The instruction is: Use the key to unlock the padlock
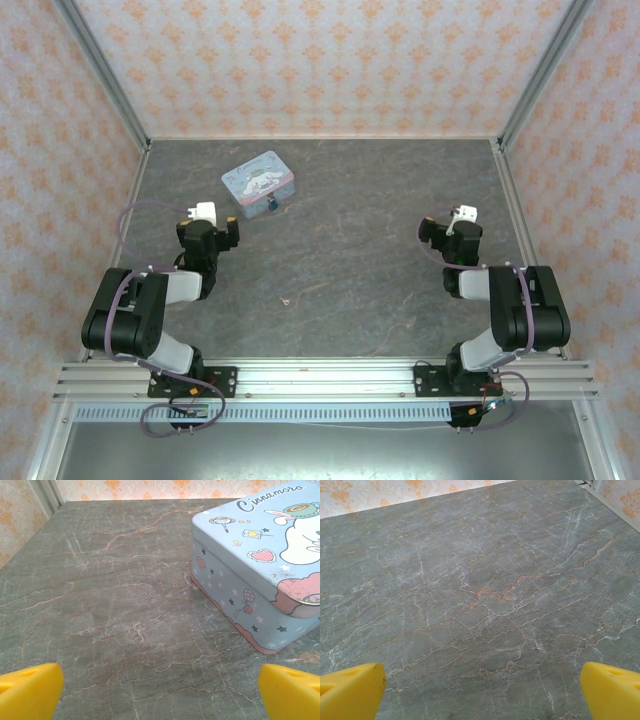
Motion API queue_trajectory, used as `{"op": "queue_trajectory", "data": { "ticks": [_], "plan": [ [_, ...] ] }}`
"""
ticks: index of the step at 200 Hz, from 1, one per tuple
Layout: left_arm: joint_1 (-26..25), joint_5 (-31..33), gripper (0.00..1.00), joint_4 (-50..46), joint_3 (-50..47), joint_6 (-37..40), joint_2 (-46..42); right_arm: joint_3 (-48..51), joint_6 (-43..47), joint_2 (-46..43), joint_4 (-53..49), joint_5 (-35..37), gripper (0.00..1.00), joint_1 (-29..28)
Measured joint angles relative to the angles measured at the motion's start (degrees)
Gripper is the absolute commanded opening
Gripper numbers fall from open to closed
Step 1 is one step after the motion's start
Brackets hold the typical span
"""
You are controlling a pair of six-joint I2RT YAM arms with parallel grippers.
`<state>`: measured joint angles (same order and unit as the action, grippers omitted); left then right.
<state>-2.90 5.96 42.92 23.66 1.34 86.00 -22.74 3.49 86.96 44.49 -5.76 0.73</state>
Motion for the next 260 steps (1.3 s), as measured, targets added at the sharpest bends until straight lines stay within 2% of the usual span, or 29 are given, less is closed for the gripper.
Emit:
{"op": "queue_trajectory", "data": {
  "ticks": [30,63,86,110,117,145,190,229,260],
  "plan": [
    [0.00,0.28,1.00,-5.86,1.57,-0.39,-2.38,-0.85,-0.04,-0.39,-2.43,0.00,0.99,0.00],
    [0.00,0.90,1.00,-19.17,5.79,-3.76,-14.99,-6.54,-0.52,-6.71,-14.80,-0.83,0.99,0.00],
    [0.00,0.85,1.00,-31.32,11.74,-9.55,-23.56,-11.23,-3.43,-12.63,-23.17,-2.51,0.99,-0.15],
    [0.00,-1.29,1.00,-43.08,18.18,-16.22,-27.67,-15.32,-7.87,-17.49,-33.55,-3.91,1.00,-2.23],
    [0.00,-2.40,1.00,-46.27,19.41,-18.32,-28.57,-16.26,-9.09,-18.51,-36.52,-4.50,0.96,-3.52],
    [-1.22,-7.19,1.00,-56.02,19.47,-26.16,-31.30,-18.97,-14.67,-22.01,-48.48,-7.74,0.89,-11.78],
    [-4.55,-16.26,1.00,-60.30,11.06,-38.45,-33.05,-22.80,-21.55,-21.27,-61.79,-9.94,0.82,-32.48],
    [-6.51,-20.81,0.99,-60.26,6.71,-45.44,-32.28,-29.29,-24.90,-10.47,-67.60,-10.82,0.77,-47.21],
    [-6.78,-22.14,0.98,-60.33,6.51,-46.97,-30.05,-36.50,-24.87,0.76,-70.55,-11.69,0.73,-53.99]
  ]
}}
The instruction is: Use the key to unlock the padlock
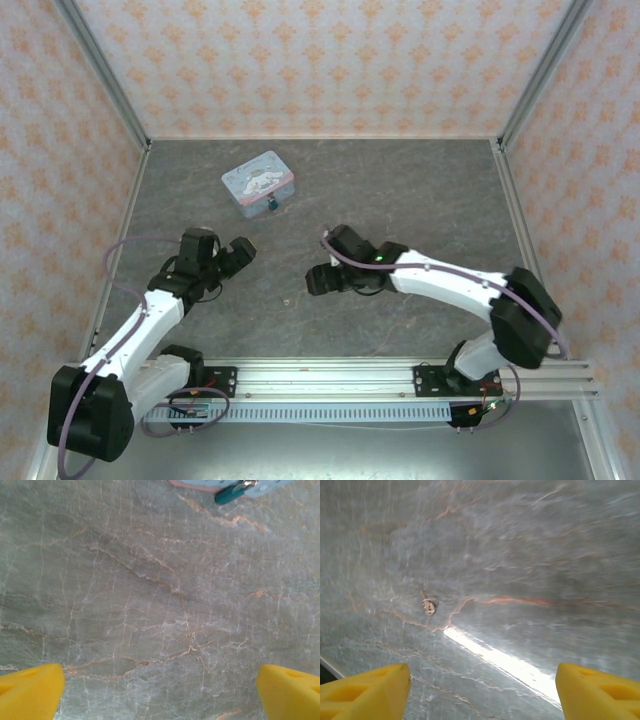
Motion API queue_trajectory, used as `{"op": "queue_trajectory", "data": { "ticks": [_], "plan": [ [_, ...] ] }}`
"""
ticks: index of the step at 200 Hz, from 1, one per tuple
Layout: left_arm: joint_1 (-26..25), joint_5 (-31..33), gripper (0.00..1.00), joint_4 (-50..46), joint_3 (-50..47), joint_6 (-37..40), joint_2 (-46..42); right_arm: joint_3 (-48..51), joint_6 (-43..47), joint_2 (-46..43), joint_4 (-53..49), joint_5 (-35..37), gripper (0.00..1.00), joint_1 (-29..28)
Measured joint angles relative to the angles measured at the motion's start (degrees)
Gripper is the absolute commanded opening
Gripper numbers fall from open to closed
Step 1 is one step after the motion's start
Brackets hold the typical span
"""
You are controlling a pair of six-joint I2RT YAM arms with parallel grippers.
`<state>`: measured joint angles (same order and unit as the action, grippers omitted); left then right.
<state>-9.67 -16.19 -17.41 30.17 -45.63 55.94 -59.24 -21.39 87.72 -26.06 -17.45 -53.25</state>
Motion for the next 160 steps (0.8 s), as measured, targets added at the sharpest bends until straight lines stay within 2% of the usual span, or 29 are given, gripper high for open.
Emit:
{"op": "queue_trajectory", "data": {
  "ticks": [53,93,160],
  "plan": [
    [-0.09,1.16,0.98,-3.04,0.00,-0.39,1.11,-11.63,3.19,14.91,-2.62,-1.92,0.61,-3.61],
    [-0.09,3.48,0.98,-7.30,0.00,-0.44,2.73,-15.41,6.19,20.52,-2.62,-5.18,0.56,-3.61],
    [-0.09,5.18,0.99,-9.07,0.22,-0.90,4.85,-21.64,11.67,27.74,-2.67,-9.68,0.53,-3.61]
  ]
}}
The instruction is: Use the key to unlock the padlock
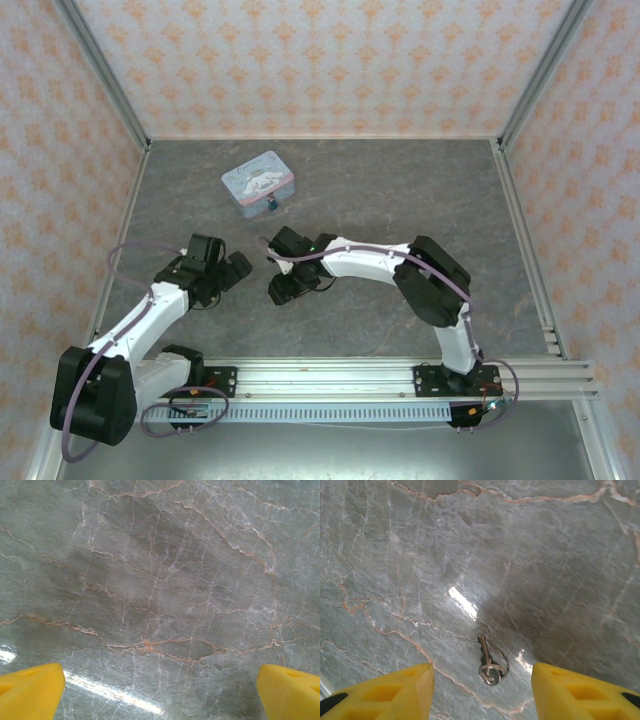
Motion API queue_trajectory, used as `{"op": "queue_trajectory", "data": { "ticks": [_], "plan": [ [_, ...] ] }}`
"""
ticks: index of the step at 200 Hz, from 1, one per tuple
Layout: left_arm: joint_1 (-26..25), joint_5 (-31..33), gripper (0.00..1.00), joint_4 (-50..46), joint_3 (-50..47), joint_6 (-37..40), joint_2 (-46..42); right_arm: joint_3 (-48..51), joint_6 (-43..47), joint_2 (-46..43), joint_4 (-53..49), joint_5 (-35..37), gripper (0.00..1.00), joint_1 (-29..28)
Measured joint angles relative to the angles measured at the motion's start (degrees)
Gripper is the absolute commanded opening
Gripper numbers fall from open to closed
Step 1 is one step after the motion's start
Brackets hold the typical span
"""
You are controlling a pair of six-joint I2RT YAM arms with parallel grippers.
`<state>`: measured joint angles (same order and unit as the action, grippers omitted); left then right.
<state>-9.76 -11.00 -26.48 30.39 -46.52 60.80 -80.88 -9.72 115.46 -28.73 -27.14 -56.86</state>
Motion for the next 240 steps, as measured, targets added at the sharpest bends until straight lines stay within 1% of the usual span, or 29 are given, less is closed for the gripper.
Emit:
{"op": "queue_trajectory", "data": {
  "ticks": [33,81,120,192,207,240],
  "plan": [
    [0.00,0.61,0.99,-0.42,0.55,-0.15,1.64,-1.66,1.25,2.58,-0.07,-1.36,0.49,0.00],
    [0.00,0.98,0.99,-0.85,1.01,-0.15,2.32,-1.99,2.12,2.84,-0.24,-3.19,0.40,0.00],
    [0.00,1.01,1.00,-1.20,1.07,-0.15,2.36,-1.49,2.08,2.84,0.04,-4.13,0.37,-0.02],
    [0.00,1.01,1.00,-1.22,1.07,-0.15,2.36,0.61,2.12,1.90,1.79,-3.30,0.37,-0.11],
    [0.00,1.03,1.00,-1.22,1.07,-0.15,2.43,1.42,2.29,1.36,2.19,-2.49,0.33,-0.24],
    [0.00,1.03,1.00,-1.25,1.07,-0.20,3.13,3.30,2.36,-0.11,2.08,-0.09,0.29,-0.39]
  ]
}}
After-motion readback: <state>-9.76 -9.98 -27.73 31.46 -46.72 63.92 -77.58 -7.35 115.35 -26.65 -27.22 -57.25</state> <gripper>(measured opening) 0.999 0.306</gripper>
